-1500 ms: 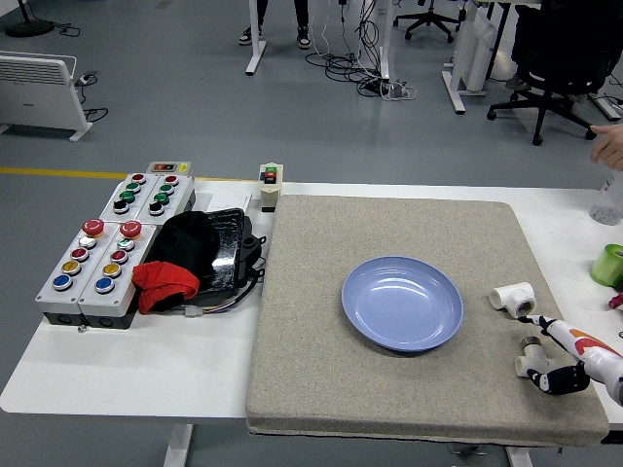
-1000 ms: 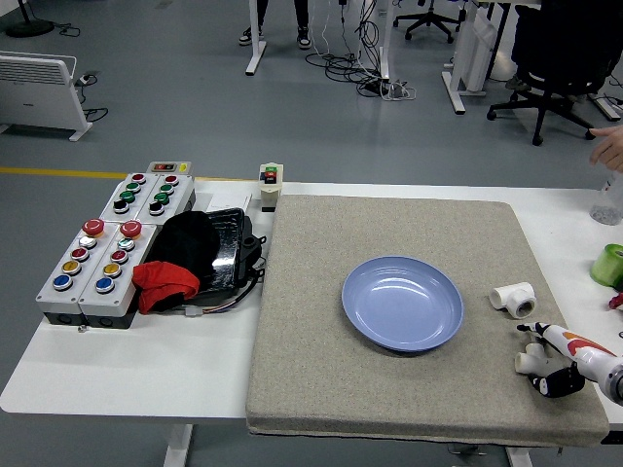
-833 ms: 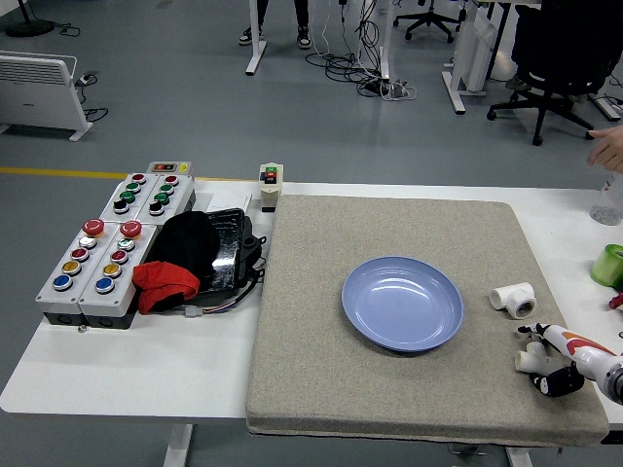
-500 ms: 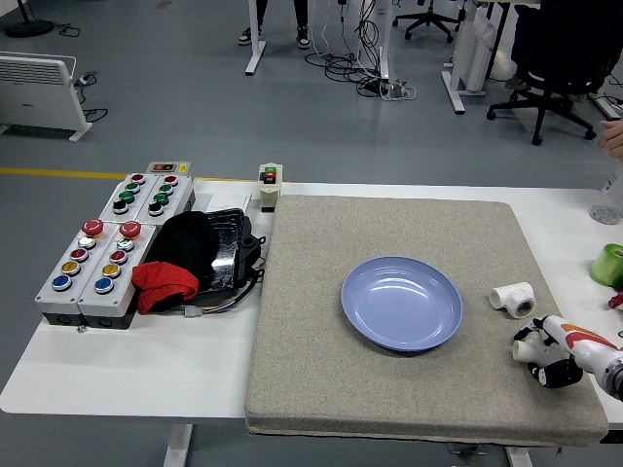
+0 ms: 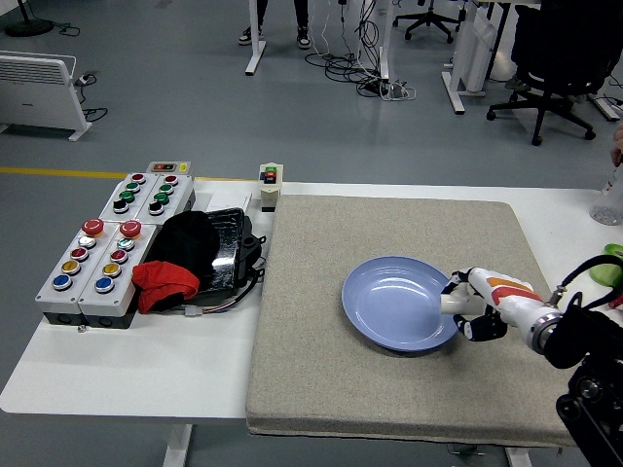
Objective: Pick pipe place plate twice
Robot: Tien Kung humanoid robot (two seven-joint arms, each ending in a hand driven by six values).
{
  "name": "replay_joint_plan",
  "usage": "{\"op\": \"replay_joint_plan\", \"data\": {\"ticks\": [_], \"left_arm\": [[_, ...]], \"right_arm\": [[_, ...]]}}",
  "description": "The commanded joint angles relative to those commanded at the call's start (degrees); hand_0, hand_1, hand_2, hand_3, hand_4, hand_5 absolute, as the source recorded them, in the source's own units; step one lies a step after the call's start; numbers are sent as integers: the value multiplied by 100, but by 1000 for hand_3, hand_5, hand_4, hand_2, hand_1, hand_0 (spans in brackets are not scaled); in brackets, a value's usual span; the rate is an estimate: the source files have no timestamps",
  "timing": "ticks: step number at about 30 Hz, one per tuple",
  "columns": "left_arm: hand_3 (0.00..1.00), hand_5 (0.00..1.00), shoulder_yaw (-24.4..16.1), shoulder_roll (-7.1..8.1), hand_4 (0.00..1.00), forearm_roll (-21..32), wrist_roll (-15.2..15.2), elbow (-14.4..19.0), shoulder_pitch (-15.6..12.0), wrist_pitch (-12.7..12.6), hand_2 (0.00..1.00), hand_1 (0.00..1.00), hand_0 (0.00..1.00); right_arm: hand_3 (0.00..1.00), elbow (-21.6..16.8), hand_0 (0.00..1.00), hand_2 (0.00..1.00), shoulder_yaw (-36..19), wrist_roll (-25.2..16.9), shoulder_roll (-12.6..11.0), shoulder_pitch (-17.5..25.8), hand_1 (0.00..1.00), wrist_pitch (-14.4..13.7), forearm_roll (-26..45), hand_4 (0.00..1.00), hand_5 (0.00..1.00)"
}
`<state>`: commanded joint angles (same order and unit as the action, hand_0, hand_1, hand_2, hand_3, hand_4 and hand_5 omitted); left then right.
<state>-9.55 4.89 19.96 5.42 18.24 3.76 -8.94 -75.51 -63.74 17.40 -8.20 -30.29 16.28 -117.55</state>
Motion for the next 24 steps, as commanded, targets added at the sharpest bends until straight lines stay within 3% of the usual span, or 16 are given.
{"op": "replay_joint_plan", "data": {"ticks": [4, 5, 8, 10, 11, 19, 24], "left_arm": [[687, 998, -50, 1, 378, -20, 9, 4, -7, -1, 724, 694, 704], [686, 998, -63, 3, 377, -26, 12, 5, -8, -1, 725, 694, 704], [686, 998, -79, 6, 377, -41, 11, 7, -4, -3, 725, 694, 704], [686, 998, -70, 10, 377, -43, 9, 6, -1, -3, 725, 694, 704], [686, 998, -71, 10, 376, -43, 9, 7, -1, -3, 725, 693, 704], [685, 998, -50, 11, 375, -37, -1, 5, 17, -1, 723, 692, 702], [685, 998, -54, 14, 374, -40, 1, 10, 18, 0, 724, 692, 703]], "right_arm": [[705, 346, 762, 688, 370, -30, 180, -246, 724, -47, -47, 577, 55], [860, 462, 955, 978, 467, -18, 227, -320, 907, -11, -87, 653, 143], [860, 628, 955, 978, 516, 28, 293, -411, 907, 103, -129, 653, 143], [860, 703, 955, 978, 486, 18, 326, -433, 907, 32, 50, 653, 143], [998, 708, 998, 998, 458, -1, 337, -431, 995, -51, 106, 820, 277], [998, 700, 998, 998, 249, -31, 317, -421, 994, -336, 146, 849, 310], [998, 1072, 998, 998, -310, 123, 248, -484, 967, -898, -234, 821, 306]]}}
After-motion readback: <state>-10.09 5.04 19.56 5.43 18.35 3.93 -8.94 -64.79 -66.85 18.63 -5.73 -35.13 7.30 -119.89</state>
